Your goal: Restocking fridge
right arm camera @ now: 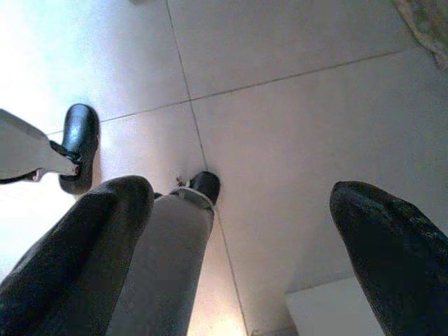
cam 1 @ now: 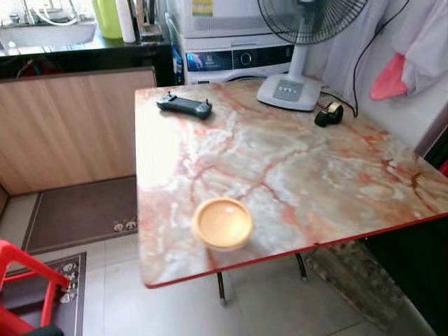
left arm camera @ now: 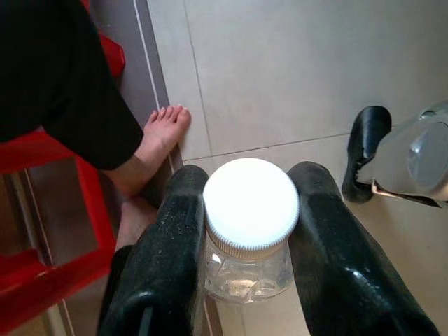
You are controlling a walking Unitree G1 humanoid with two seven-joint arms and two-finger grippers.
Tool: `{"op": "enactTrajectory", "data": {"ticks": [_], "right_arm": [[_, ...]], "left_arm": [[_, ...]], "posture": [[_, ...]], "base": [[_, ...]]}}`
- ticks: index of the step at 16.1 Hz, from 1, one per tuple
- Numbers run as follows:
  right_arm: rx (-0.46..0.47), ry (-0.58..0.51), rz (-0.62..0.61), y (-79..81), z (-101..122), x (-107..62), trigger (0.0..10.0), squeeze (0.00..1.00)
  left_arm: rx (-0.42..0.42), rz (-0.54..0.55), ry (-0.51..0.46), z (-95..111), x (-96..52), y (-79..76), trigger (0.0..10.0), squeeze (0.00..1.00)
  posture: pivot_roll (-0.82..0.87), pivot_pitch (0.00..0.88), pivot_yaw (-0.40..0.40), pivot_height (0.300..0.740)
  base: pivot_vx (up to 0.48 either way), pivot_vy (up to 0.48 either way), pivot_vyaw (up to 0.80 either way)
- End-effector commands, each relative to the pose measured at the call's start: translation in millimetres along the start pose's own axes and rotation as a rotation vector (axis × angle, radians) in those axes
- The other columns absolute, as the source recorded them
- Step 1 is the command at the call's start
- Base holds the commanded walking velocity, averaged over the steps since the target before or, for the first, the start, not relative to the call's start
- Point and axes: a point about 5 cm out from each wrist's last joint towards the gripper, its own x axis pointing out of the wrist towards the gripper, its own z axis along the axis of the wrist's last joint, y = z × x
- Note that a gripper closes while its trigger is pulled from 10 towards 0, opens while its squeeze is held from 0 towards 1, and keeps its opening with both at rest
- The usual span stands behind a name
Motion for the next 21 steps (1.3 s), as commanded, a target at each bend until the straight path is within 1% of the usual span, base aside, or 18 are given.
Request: {"op": "enactTrajectory", "data": {"ticks": [1, 7, 9, 14, 18, 21], "right_arm": [[0.014, 0.001, -0.007, -1.8, -1.0, -0.5, 10.0, 0.00], [0.003, 0.005, -0.009, -2.5, -0.2, -0.4, 10.0, 0.00], [0.003, 0.004, -0.010, -2.6, -0.1, -0.4, 10.0, 0.00], [0.002, 0.005, -0.013, -3.4, -0.2, -0.6, 10.0, 0.00], [0.005, 0.007, -0.022, -3.9, -0.6, -0.7, 10.0, 0.00], [-0.008, 0.019, -0.023, -4.2, -1.4, -0.7, 10.0, 0.00]], "left_arm": [[-0.003, 0.000, 0.023, -5.3, -0.8, 1.1, 10.0, 0.00], [-0.003, -0.002, 0.048, -14.0, -2.6, 0.4, 10.0, 0.00], [-0.002, 0.003, 0.047, -12.6, -2.2, 4.0, 10.0, 0.00], [-0.015, 0.007, 0.039, -8.8, -1.2, 6.0, 10.0, 0.00], [-0.007, 0.003, 0.034, -7.9, -1.1, 3.5, 10.0, 0.00], [-0.009, -0.015, 0.029, -7.1, -1.2, -2.3, 10.0, 0.00]], "posture": [[0.17, 0.000, -0.058, 0.740], [0.17, 0.000, -0.065, 0.740], [0.17, 0.000, -0.066, 0.740], [0.17, 0.000, -0.072, 0.740], [0.17, 0.000, -0.073, 0.740], [0.17, 0.000, -0.074, 0.740]], "base": [[0.000, 0.382, 0.00], [0.000, 0.371, 0.00], [0.000, 0.000, 0.00], [0.000, 0.000, 0.00], [0.000, 0.000, 0.00], [0.000, 0.000, -0.80]]}}
